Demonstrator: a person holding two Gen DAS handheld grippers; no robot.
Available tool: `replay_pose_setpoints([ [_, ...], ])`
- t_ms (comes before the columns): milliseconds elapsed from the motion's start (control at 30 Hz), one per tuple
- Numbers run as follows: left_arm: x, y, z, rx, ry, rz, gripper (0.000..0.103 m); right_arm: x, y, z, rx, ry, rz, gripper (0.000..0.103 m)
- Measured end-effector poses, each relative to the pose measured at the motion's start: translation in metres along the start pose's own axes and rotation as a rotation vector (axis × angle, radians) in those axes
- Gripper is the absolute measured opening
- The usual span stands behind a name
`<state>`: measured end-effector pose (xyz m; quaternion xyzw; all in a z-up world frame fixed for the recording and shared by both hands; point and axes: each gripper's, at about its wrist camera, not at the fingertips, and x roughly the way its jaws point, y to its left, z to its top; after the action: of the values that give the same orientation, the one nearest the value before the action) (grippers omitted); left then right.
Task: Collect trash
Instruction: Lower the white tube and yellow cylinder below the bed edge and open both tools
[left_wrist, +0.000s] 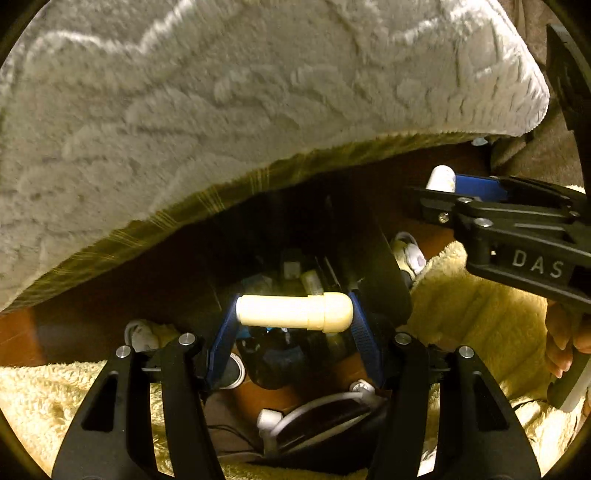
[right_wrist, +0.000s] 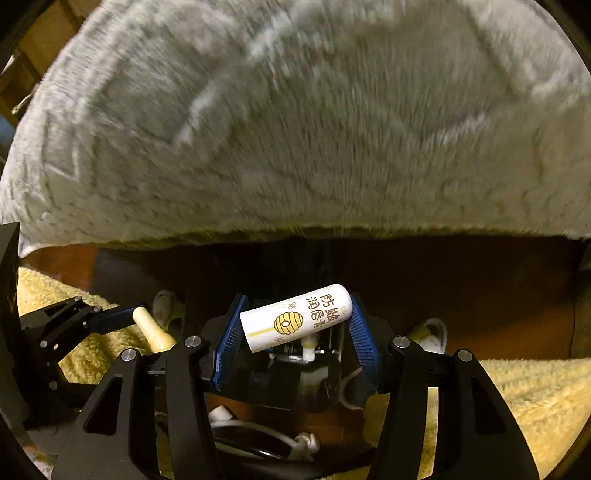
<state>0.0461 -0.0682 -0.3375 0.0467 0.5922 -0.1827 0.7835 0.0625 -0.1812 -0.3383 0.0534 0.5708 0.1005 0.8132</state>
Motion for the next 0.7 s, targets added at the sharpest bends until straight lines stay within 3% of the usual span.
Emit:
replay_pose_setpoints([
  [333,0.01,0.003,0.001,-0.004,0.034,-0.01,0.055,0.001,-0.003,0.006,0.02,0.008,0.023,0.057],
  [533,0.004,0.001,0.002,-0.001,0.009,0.023,0.073,-0.022,-0.017,0.018,0.037,-0.034,0.016,0.072],
  [700,-0.016,0.002,0.006,-0.008,-0.045,0.062,0.081,-0.05,-0.024,0.025,0.054,-0.098,0.007,0.083],
])
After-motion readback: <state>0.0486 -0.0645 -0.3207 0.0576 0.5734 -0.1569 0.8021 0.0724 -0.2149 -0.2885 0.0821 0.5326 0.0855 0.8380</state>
